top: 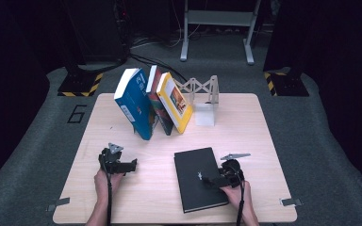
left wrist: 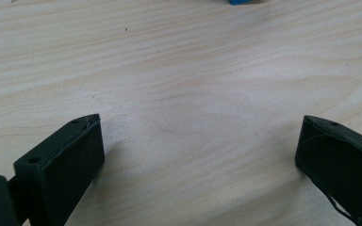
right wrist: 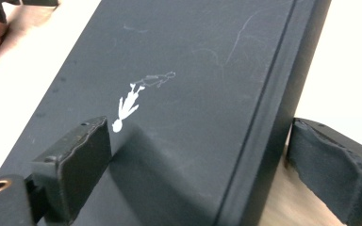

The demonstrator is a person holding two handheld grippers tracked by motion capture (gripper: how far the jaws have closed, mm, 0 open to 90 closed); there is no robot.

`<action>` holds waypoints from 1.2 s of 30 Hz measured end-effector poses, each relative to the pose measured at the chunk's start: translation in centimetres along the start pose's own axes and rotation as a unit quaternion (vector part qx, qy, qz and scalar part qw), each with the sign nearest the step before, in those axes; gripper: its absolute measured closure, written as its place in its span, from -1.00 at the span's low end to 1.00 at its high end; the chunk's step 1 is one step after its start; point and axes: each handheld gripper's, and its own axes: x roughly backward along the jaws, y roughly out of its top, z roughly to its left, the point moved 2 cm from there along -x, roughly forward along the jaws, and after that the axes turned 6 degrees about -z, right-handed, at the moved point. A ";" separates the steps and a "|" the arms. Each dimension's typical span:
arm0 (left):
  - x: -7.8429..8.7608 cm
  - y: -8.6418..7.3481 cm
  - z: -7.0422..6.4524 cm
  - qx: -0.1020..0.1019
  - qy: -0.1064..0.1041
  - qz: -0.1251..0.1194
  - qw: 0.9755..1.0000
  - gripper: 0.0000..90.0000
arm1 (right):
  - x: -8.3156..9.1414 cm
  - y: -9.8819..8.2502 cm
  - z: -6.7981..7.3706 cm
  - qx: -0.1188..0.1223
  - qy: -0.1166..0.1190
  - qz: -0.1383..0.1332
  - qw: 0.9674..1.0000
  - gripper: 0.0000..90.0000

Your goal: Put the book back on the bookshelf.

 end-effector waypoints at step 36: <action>1.0 4.2 -4.6 -0.026 -0.123 0.012 0.992 -0.91 | 8.5 -6.3 0.4 0.029 -0.114 -0.032 0.992 -0.69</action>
